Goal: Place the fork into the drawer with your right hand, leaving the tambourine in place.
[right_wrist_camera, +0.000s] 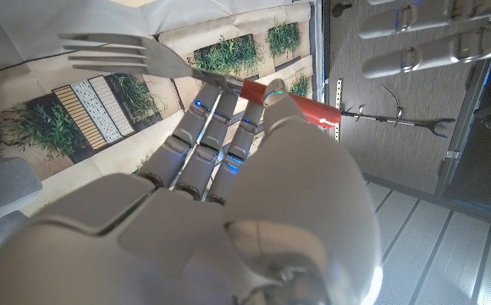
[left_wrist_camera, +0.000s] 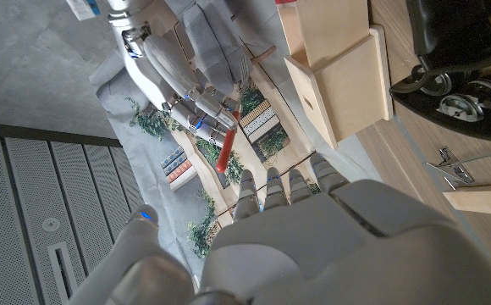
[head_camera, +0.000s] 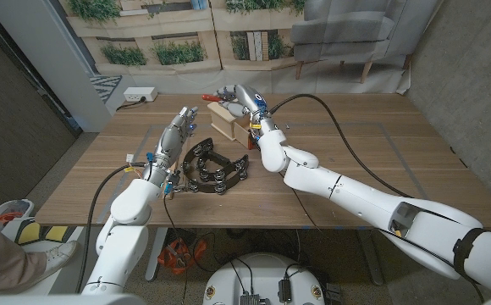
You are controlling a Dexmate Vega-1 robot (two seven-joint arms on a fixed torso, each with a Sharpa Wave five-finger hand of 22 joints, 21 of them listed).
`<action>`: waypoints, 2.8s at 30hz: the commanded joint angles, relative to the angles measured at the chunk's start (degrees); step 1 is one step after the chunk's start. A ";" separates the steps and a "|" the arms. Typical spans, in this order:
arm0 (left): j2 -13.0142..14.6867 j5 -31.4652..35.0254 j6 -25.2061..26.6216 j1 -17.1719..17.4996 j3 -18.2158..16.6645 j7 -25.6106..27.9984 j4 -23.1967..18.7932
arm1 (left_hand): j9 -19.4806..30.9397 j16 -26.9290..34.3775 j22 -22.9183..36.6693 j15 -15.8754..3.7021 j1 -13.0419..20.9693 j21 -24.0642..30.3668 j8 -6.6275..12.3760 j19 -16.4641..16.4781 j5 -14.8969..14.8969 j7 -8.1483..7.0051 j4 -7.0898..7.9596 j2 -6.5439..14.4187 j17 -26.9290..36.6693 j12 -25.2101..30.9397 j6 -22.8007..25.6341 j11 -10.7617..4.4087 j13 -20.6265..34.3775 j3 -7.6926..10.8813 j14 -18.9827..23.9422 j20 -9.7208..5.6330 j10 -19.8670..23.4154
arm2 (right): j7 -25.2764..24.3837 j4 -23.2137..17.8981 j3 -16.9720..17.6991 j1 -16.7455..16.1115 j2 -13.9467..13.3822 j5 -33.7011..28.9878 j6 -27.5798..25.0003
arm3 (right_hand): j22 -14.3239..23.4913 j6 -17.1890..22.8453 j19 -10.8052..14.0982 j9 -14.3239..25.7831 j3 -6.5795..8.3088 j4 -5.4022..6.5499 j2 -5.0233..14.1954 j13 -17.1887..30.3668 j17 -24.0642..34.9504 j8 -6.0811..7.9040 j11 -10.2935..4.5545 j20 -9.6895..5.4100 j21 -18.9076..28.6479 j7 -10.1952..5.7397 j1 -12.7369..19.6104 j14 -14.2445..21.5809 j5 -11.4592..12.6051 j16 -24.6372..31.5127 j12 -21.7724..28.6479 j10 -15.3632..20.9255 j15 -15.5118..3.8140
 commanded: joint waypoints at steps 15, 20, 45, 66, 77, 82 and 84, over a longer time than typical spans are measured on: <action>-0.01 0.46 0.62 -0.02 0.08 0.26 -0.42 | 0.17 0.17 0.26 -0.01 -0.01 0.17 0.00 0.36 0.05 -0.18 -0.40 0.32 0.15 0.23 0.40 -0.01 0.19 0.05 0.10 0.00 0.23 | -3.99 11.86 0.22 1.14 3.36 0.98 11.16 | 0.19 0.36 -0.76 0.10 0.17 -0.07 1.44 0.19 1.33 0.64 -3.61 -0.60 1.18 -0.70 1.53 1.27 0.11 0.80 -0.04 3.25 -9.17; 0.02 0.52 0.50 0.15 0.03 0.28 -0.68 | 0.17 0.16 0.26 -0.02 -0.01 0.17 -0.02 0.36 0.05 -0.27 -0.40 0.34 0.15 0.19 0.36 -0.02 0.19 0.06 0.10 -0.02 0.16 | -4.27 13.07 0.51 1.04 3.56 1.34 12.35 | 0.19 0.31 -0.78 0.11 0.17 -0.08 1.42 0.25 1.60 0.64 -3.70 -0.67 1.37 -0.77 1.54 1.38 0.10 0.87 -0.05 3.29 -9.17; -0.17 0.57 -0.27 1.17 0.00 0.26 -1.55 | 0.17 0.15 0.26 -0.08 -0.02 0.15 0.00 0.35 0.04 -0.10 -0.45 0.33 0.15 0.19 0.47 0.17 0.20 0.07 0.10 0.02 0.22 | -3.88 12.85 1.49 -0.38 2.63 1.99 12.07 | 0.24 0.30 -1.10 0.17 0.28 -0.11 1.39 0.76 2.87 0.72 -3.77 -0.81 2.33 -0.90 1.57 1.73 0.10 1.01 0.02 3.34 -9.17; -0.05 0.64 0.31 1.27 -0.01 0.17 -1.68 | 0.17 0.13 0.26 -0.03 -0.06 0.11 -0.01 0.26 0.04 -0.12 -0.46 0.30 0.16 0.18 0.48 0.11 0.20 0.06 0.03 0.01 0.23 | -5.18 18.71 0.33 1.84 4.70 0.27 13.70 | 0.25 0.27 -1.44 0.21 0.41 -0.10 1.39 0.93 3.79 0.78 -3.71 -0.92 3.19 -0.97 1.55 1.74 0.12 0.80 -0.09 3.33 -9.18; -0.02 0.61 0.62 0.84 -0.03 0.22 -1.12 | 0.17 0.13 0.26 0.00 -0.07 0.14 0.01 0.31 0.04 -0.13 -0.47 0.31 0.16 0.17 0.55 0.15 0.20 0.06 0.05 0.00 0.23 | -5.68 22.50 0.29 2.68 6.93 0.88 13.47 | 0.25 0.20 -1.62 0.24 0.53 -0.08 1.45 1.11 4.27 0.79 -3.65 -0.90 3.68 -0.96 1.54 1.77 0.08 0.65 -0.15 3.22 -9.17; -0.02 0.51 0.62 0.47 -0.02 0.19 -0.62 | 0.17 0.15 0.26 -0.03 -0.07 0.14 -0.01 0.31 0.04 -0.14 -0.47 0.30 0.16 0.19 0.53 0.06 0.20 0.06 0.08 0.01 0.29 | -5.48 25.29 0.38 3.30 8.29 1.68 14.42 | 0.24 0.23 -1.64 0.25 0.56 -0.08 1.44 1.15 4.44 0.82 -3.60 -0.91 3.89 -0.83 1.54 1.78 0.05 0.58 -0.16 3.23 -9.18; -0.03 0.49 0.51 0.32 -0.03 0.21 -0.40 | 0.17 0.14 0.26 -0.01 -0.08 0.14 0.01 0.31 0.04 -0.14 -0.47 0.30 0.16 0.17 0.57 0.09 0.20 0.06 0.05 0.00 0.24 | -5.63 26.74 0.28 3.67 8.88 1.68 14.85 | 0.24 0.24 -1.70 0.26 0.58 -0.08 1.45 1.15 4.51 0.83 -3.52 -0.90 3.96 -0.81 1.54 1.79 0.04 0.55 -0.16 3.28 -9.18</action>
